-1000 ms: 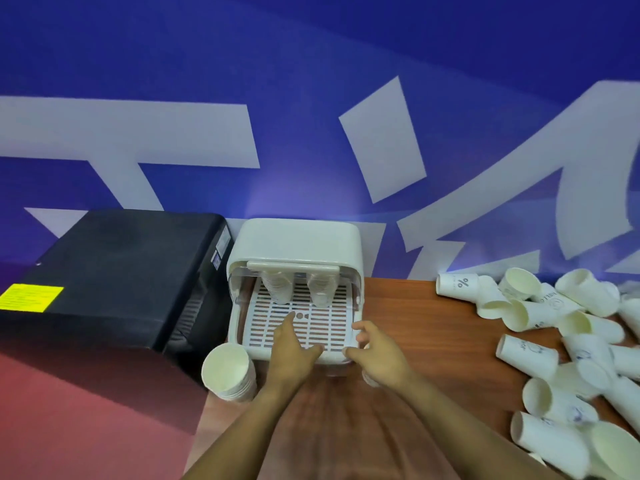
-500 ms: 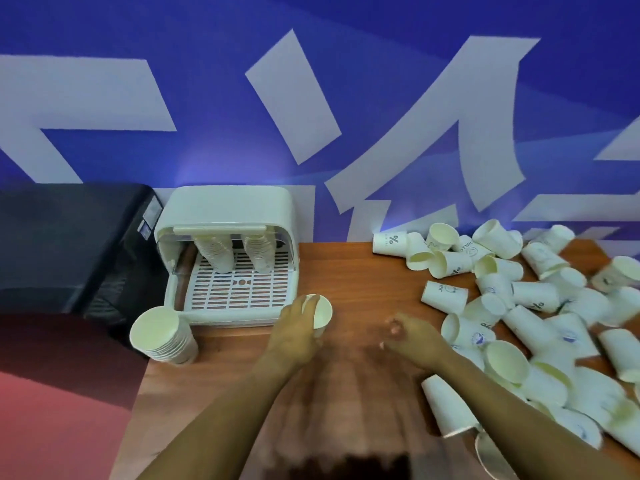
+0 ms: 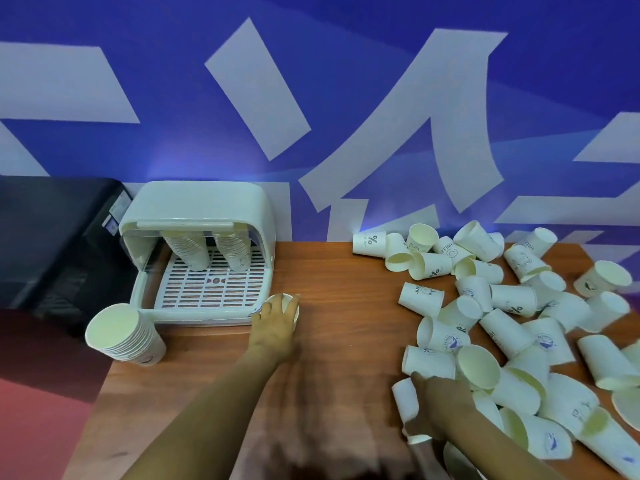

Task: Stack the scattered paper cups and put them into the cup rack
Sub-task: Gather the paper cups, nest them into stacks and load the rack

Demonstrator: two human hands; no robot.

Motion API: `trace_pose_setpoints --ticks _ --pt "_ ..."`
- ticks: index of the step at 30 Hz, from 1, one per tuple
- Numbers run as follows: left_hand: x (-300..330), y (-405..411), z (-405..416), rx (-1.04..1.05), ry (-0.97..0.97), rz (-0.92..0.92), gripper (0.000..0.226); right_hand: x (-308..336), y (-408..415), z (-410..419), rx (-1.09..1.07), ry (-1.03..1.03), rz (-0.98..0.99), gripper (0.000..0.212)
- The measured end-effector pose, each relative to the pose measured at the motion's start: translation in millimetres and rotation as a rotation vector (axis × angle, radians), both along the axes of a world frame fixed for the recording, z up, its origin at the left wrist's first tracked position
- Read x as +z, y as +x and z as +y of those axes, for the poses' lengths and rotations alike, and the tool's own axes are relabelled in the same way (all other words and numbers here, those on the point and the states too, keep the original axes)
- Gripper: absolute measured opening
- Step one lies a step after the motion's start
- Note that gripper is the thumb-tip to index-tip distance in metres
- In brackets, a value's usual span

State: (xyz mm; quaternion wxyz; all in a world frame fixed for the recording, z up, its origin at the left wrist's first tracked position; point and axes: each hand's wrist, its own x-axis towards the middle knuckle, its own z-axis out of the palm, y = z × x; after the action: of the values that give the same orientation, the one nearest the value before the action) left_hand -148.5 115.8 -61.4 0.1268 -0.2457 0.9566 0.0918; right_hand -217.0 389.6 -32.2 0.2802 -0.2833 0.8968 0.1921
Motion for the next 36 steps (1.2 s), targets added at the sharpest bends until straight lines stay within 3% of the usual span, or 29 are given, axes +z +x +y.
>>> trace_pose_setpoints --ticks 4,9,15,20,27,31,36 --pt "1.0 5.5 -3.8 0.063 0.080 -0.012 0.083 -6.1 2.3 -1.1 0.019 -0.014 0.015 0.070" --pt "3.9 13.9 -4.7 0.011 0.085 -0.022 0.067 -17.9 15.0 -3.7 -0.097 -0.185 -0.043 0.062" --pt "15.0 31.8 -7.3 -0.061 -0.049 -0.052 0.065 -32.6 31.3 -13.8 -0.258 -0.415 -0.178 0.078" --pt "20.8 53.5 -16.7 -0.022 0.097 -0.030 0.073 -29.2 36.7 -37.8 -0.282 -0.434 -0.226 0.098" --pt "50.1 85.8 -58.0 0.031 0.200 0.100 0.075 -1.9 37.5 -111.8 -0.235 -0.644 -0.256 0.090" --pt "65.0 105.1 -87.3 0.077 0.209 0.206 0.075 16.1 48.6 -160.6 -0.214 -0.764 -0.254 0.068" --pt "81.4 117.1 -132.0 0.107 0.143 0.321 0.073 35.1 58.4 -219.9 -0.179 -0.890 -0.217 0.071"
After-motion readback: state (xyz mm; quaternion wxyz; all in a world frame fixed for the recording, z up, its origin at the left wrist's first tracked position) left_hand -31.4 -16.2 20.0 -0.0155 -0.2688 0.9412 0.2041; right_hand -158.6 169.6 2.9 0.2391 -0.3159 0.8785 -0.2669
